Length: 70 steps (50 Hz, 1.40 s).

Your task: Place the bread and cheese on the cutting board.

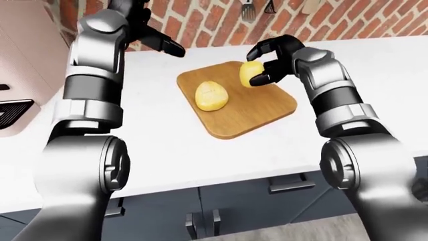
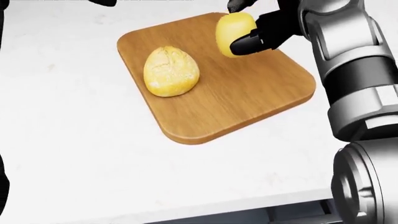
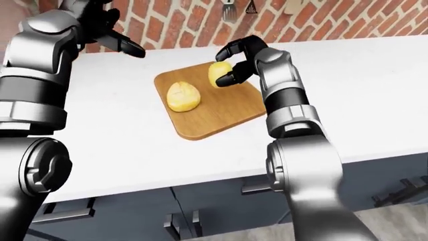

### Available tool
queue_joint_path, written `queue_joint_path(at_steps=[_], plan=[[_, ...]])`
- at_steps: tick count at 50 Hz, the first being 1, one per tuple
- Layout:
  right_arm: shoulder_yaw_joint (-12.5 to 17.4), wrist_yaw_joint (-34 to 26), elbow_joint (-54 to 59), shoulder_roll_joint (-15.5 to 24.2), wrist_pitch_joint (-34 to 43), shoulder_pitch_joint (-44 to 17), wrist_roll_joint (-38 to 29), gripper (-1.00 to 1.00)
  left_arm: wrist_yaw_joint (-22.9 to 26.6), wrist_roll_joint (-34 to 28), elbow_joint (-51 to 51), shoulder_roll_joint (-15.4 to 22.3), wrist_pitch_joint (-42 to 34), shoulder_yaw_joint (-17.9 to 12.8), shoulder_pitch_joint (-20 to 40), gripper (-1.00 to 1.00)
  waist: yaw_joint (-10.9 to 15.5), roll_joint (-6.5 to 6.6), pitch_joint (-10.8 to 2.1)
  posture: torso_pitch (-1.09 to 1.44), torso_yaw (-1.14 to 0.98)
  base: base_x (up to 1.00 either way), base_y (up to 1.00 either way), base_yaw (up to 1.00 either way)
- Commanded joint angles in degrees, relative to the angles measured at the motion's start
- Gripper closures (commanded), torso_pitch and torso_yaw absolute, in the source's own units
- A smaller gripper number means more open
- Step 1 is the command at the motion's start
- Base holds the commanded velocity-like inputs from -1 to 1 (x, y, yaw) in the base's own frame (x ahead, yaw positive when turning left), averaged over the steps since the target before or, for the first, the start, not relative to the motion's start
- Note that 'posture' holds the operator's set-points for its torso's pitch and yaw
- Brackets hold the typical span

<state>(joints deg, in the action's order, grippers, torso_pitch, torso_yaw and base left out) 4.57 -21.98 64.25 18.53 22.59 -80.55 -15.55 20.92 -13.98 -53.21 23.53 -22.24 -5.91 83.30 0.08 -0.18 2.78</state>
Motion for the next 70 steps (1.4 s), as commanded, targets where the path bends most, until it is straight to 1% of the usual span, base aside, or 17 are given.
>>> queue_joint_path(at_steps=[1,10,25,32,34,39,45,50,53,54,55,56,59,61,62,68,70], plan=[[0.2,0.1,-2.9,0.6,-1.6,-1.9,0.2,0.93,-0.8,0.1,1.9,0.4,1.8,-0.3,2.2,-1.0,0.0,0.07,-2.01,0.0,0.0,0.0,0.0,0.0],[0.1,0.2,-3.9,0.0,-1.7,-0.7,-0.1,0.93,-1.6,-0.1,1.8,-0.3,2.9,0.0,0.2,-1.0,-0.1,0.12,-2.21,0.0,0.0,0.0,0.0,0.0],[-0.1,-1.7,-7.4,0.4,-0.5,2.8,-0.2,0.93,-2.6,-0.6,-1.0,0.0,4.2,-0.1,2.0,-1.0,0.0,-0.03,-2.35,0.0,0.0,0.0,0.0,0.0],[-0.1,-2.2,-8.3,0.2,-0.5,3.8,-0.4,0.91,-3.4,-0.8,-1.5,0.0,5.7,-0.1,0.8,-1.0,-0.1,0.03,-2.46,0.0,0.0,0.0,0.0,0.0],[0.3,-2.2,-8.0,0.4,-0.1,3.4,-0.1,-1.0,-3.4,-0.8,-1.4,0.0,5.6,-0.2,0.6,-1.0,-0.1,0.06,-2.5,0.0,0.0,0.0,0.0,0.0],[0.1,0.0,-7.6,1.0,-1.5,3.3,-0.8,-1.0,-3.3,-0.8,-1.0,-0.2,5.0,-0.1,0.9,-1.0,-0.1,0.07,-2.51,0.0,0.0,0.0,0.0,0.0],[0.3,-1.3,-8.4,1.5,-1.1,4.0,-0.6,-1.0,-3.0,-0.3,1.1,-0.3,3.7,-0.3,0.9,-1.0,-0.1,-0.06,-2.46,0.0,0.0,0.0,0.0,0.0],[1.4,-1.1,-10.0,2.8,-1.1,4.8,0.4,-1.0,-3.3,0.1,-0.2,-0.3,4.2,-0.4,1.8,-1.0,0.0,-0.22,-2.42,0.0,0.0,0.0,0.0,0.0],[1.9,-1.2,-12.7,3.1,-0.5,4.8,1.4,-1.0,-3.9,0.5,-1.0,-0.5,5.3,-0.6,1.5,-1.0,0.1,-0.25,-2.4,0.0,0.0,0.0,0.0,0.0],[3.6,1.1,-13.8,3.1,-1.6,4.0,2.9,-1.0,-4.3,1.0,-0.8,-0.6,5.6,-0.9,1.5,-1.0,0.1,-0.26,-2.41,0.0,0.0,0.0,0.0,0.0],[2.7,0.4,-14.8,3.3,-1.4,4.0,2.8,-1.0,-4.5,0.2,-0.5,-0.4,5.6,-0.1,1.3,-1.0,0.1,-0.22,-2.42,0.0,0.0,0.0,0.0,0.0],[3.3,1.9,-16.6,3.2,-1.0,3.9,3.5,-1.0,-4.8,1.3,-0.1,-0.7,5.1,-1.1,1.5,-1.0,0.1,-0.21,-2.4,0.0,0.0,0.0,0.0,0.0],[3.6,2.2,-20.4,3.5,0.0,4.9,5.4,-1.0,-6.1,2.4,0.1,-0.6,6.0,-1.5,1.2,-1.0,0.1,-0.17,-2.23,0.0,0.0,0.0,0.0,0.0],[4.2,3.2,-21.0,4.1,-0.8,5.0,6.6,-1.0,-7.0,3.8,1.6,-0.5,5.8,-2.3,1.0,-1.0,0.1,-0.22,-2.12,0.0,0.0,0.0,0.0,0.0],[4.2,3.6,-21.6,4.4,-0.8,5.1,7.0,-1.0,-6.7,4.0,3.4,-0.7,5.7,-1.8,0.0,-1.0,0.0,-0.25,-2.11,0.0,0.0,0.0,0.0,0.0],[4.2,4.8,-27.2,5.4,0.7,6.2,9.8,-1.0,-7.4,6.8,10.8,-1.0,4.8,-1.9,-1.7,-1.0,0.0,-0.58,-2.05,0.0,0.0,0.0,0.0,0.0],[4.7,5.0,-29.1,6.1,1.6,5.8,10.7,-1.0,-8.8,7.5,12.2,-0.8,4.6,-2.3,-2.2,-1.0,0.1,-0.61,-1.99,0.0,0.0,0.0,0.0,0.0]])
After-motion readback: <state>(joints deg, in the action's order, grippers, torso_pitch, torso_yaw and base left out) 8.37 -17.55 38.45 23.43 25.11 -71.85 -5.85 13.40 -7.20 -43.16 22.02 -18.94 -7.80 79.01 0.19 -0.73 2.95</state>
